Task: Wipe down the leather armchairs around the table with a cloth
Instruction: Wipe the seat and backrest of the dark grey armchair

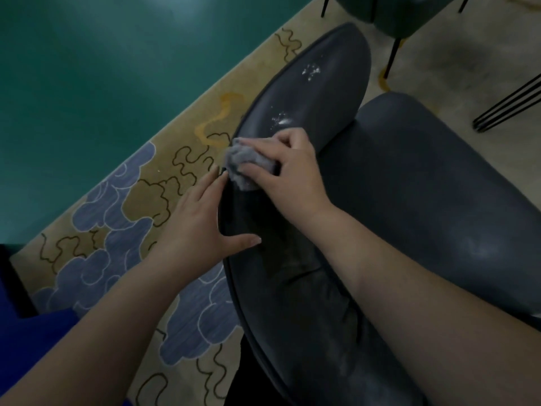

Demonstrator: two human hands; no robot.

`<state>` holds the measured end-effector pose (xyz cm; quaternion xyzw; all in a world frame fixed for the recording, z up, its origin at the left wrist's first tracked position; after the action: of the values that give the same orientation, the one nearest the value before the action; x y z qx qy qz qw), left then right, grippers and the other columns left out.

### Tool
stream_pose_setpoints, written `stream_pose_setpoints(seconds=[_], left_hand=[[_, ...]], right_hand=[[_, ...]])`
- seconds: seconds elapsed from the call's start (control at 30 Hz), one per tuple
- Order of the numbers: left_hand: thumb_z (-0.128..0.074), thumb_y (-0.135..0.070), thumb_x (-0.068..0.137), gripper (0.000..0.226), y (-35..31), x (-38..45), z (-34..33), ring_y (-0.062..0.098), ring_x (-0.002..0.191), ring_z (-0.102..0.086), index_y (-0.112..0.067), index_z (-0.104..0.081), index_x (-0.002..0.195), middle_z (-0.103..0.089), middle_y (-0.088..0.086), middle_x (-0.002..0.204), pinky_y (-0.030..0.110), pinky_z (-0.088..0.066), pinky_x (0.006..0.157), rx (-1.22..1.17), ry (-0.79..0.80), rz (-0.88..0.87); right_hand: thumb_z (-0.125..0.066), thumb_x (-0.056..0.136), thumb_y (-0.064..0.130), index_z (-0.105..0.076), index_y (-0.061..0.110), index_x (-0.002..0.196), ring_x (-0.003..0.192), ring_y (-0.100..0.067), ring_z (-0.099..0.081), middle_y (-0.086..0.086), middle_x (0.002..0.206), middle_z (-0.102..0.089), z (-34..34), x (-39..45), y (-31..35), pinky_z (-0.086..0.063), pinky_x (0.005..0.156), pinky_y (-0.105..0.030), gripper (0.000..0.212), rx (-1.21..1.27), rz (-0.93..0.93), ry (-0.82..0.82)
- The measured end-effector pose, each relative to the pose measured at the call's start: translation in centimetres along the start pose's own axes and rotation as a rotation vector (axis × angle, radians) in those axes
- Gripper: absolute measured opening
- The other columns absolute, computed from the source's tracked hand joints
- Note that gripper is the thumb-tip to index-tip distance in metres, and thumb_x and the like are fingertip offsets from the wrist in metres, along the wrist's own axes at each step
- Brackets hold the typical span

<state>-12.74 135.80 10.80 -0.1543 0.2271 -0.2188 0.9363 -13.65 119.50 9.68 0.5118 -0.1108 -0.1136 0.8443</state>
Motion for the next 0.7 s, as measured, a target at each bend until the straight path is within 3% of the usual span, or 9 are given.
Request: stream_pose_setpoints(seconds=[0.03, 0.1, 0.27, 0.37, 0.43, 0.53, 0.7], left_hand=[[-0.061, -0.080, 0.053, 0.123, 0.1, 0.5, -0.1, 0.012, 0.146, -0.011, -0.027, -0.014, 0.153, -0.008, -0.010, 0.160, 0.041, -0.021, 0.118, 0.007, 0.000, -0.031], [-0.060, -0.082, 0.052, 0.124, 0.4, 1.1, -0.2, 0.011, 0.145, -0.009, -0.028, -0.013, 0.153, -0.006, -0.013, 0.160, 0.040, -0.020, 0.118, 0.013, 0.020, -0.051], [-0.050, -0.084, 0.046, 0.127, 0.8, 1.0, 0.1, 0.009, 0.145, -0.004, -0.030, -0.008, 0.153, 0.004, -0.020, 0.158, 0.035, -0.013, 0.118, 0.015, 0.071, -0.044], [-0.046, -0.085, 0.046, 0.126, 1.1, 1.3, 0.5, 0.009, 0.144, -0.002, -0.030, -0.008, 0.153, 0.004, -0.019, 0.158, 0.035, -0.012, 0.118, 0.034, 0.069, -0.081], [-0.044, -0.087, 0.046, 0.127, 1.2, 1.5, 0.6, 0.009, 0.144, -0.003, -0.028, -0.008, 0.153, 0.002, -0.017, 0.158, 0.034, -0.012, 0.119, 0.052, 0.054, -0.108], [-0.047, -0.086, 0.047, 0.128, 1.2, 2.1, 0.7, 0.009, 0.144, -0.005, -0.026, -0.009, 0.153, -0.002, -0.012, 0.159, 0.031, -0.012, 0.119, 0.075, 0.048, -0.160], [-0.039, -0.089, 0.043, 0.131, 1.7, 3.5, 1.1, 0.007, 0.143, 0.003, -0.028, -0.001, 0.153, 0.009, -0.019, 0.158, 0.030, -0.003, 0.117, 0.073, 0.083, -0.184]], right_hand=[[-0.071, 0.080, 0.039, -0.065, 0.041, 0.116, 0.104, -0.017, -0.042, 0.003, 0.105, -0.041, -0.9, 0.2, 0.2, -0.041, 0.097, -0.036, 0.037, -0.084, 0.042, 0.022], [-0.070, 0.080, 0.037, -0.064, 0.044, 0.115, 0.102, -0.019, -0.041, 0.002, 0.104, -0.042, -1.6, 0.3, -0.8, -0.043, 0.092, -0.043, 0.036, -0.160, 0.078, 0.007], [-0.070, 0.083, 0.020, -0.060, 0.058, 0.101, 0.099, -0.016, -0.047, 0.009, 0.097, -0.041, 0.7, -1.2, -4.9, -0.043, 0.095, -0.026, 0.043, -0.074, -0.106, -0.106], [-0.072, 0.083, 0.022, -0.067, 0.044, 0.101, 0.101, -0.011, -0.051, 0.011, 0.096, -0.040, 1.6, -1.1, -5.1, -0.040, 0.093, -0.011, 0.029, 0.024, -0.264, -0.187], [-0.073, 0.082, 0.030, -0.069, 0.036, 0.108, 0.098, -0.008, -0.049, 0.007, 0.099, -0.041, 0.6, -0.1, -2.9, -0.038, 0.091, -0.011, 0.027, 0.016, -0.222, -0.182], [-0.072, 0.080, 0.034, -0.066, 0.042, 0.113, 0.101, -0.012, -0.042, 0.005, 0.102, -0.041, -2.0, 0.9, -0.1, -0.038, 0.094, -0.020, 0.034, -0.110, -0.027, -0.054], [-0.071, 0.082, 0.015, -0.063, 0.042, 0.113, 0.097, -0.012, -0.048, 0.006, 0.096, -0.041, 0.5, -1.2, -5.2, -0.037, 0.092, -0.012, 0.042, -0.078, -0.210, -0.221]])
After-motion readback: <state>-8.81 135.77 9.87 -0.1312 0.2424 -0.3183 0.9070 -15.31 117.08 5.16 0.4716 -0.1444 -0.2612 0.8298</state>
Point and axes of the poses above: each hand's wrist, its own x-axis towards the middle knuckle, its own z-axis out of the back of the hand, y = z × x, the point moved 5 cm from there along x, towards the middle knuckle
